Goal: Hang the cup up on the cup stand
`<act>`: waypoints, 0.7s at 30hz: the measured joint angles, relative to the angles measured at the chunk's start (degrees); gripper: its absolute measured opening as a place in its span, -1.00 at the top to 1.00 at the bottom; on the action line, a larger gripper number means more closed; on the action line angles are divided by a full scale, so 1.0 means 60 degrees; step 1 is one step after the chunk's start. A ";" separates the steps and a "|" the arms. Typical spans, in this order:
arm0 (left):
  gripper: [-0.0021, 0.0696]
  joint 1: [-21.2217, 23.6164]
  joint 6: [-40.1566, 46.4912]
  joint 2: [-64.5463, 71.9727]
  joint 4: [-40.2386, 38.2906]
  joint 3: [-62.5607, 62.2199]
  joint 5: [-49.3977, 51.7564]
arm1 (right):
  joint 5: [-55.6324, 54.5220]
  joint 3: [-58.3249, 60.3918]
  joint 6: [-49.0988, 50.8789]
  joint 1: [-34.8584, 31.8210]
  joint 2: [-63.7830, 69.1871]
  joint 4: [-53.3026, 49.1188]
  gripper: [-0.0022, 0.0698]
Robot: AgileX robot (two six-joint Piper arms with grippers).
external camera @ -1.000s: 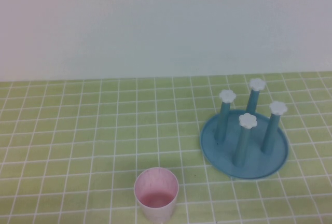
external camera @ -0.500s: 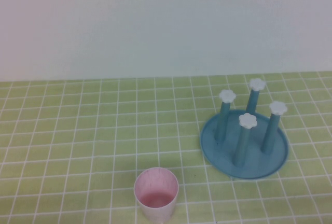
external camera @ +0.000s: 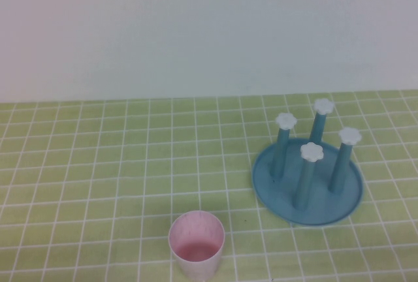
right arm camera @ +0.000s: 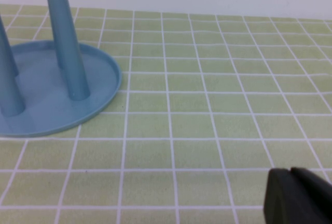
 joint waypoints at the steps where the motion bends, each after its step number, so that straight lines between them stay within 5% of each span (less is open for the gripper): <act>1: 0.95 0.0000 0.0000 0.0000 0.0000 0.0000 0.0000 | 0.0000 0.0000 0.0000 0.0000 0.0000 0.0000 0.94; 15: 0.95 0.0000 -0.0036 0.0000 -0.0349 0.0000 -0.1453 | -0.0569 0.0057 0.0063 0.0000 0.0000 0.0171 0.94; 21: 0.95 0.0000 -0.0554 0.0000 -0.3092 0.0000 -0.2602 | -0.3061 0.0081 0.0620 0.0000 0.0000 0.2507 0.94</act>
